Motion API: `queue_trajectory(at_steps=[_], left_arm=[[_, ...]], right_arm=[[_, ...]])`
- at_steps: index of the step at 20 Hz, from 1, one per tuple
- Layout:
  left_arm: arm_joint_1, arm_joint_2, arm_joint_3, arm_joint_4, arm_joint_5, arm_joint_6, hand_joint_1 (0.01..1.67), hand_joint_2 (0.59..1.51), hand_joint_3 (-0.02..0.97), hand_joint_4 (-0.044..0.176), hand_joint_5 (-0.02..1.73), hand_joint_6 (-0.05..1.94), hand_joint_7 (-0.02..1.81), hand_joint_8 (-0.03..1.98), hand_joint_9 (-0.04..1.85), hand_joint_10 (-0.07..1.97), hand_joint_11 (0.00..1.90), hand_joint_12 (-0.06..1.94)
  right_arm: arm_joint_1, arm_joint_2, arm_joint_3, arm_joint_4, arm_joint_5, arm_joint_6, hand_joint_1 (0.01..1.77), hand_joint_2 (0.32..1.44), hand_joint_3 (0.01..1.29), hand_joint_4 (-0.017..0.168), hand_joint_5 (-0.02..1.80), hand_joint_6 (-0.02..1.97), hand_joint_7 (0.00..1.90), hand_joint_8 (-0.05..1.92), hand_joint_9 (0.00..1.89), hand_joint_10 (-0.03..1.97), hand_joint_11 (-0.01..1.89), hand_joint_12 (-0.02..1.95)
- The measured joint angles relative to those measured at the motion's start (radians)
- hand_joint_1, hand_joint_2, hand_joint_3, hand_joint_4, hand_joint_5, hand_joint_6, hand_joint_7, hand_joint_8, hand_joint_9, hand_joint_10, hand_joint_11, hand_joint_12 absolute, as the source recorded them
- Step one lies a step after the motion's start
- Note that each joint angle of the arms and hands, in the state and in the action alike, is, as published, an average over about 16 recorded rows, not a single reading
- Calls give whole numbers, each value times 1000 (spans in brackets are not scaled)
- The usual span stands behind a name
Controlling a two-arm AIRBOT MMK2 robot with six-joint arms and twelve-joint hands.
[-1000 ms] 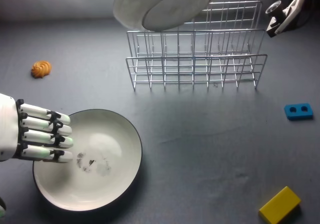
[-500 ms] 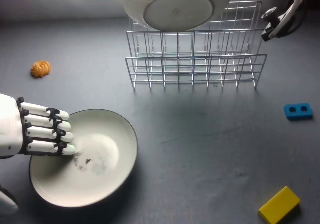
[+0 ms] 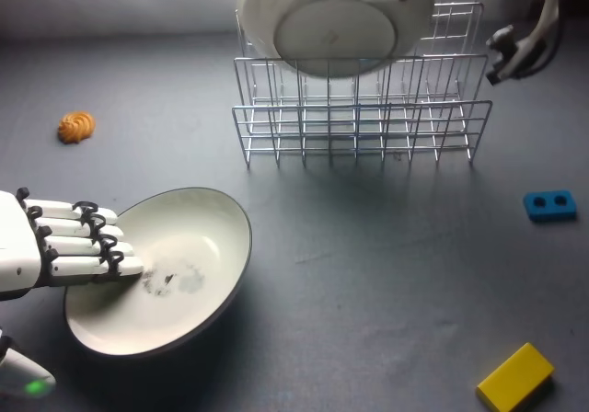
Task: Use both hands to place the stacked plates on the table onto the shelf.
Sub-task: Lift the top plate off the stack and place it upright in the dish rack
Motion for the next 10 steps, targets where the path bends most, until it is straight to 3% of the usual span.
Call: queue_trajectory(at_steps=[10], left_arm=[[48, 12, -19, -61, 13, -34, 22, 1107, 17, -3, 1, -22, 28, 2, 21, 1, 20, -17]], right_arm=[[-69, -29, 60, 9, 12, -1, 1194, 1099, 13, -8, 736, 1138, 961, 1118, 973, 639, 706, 1343]])
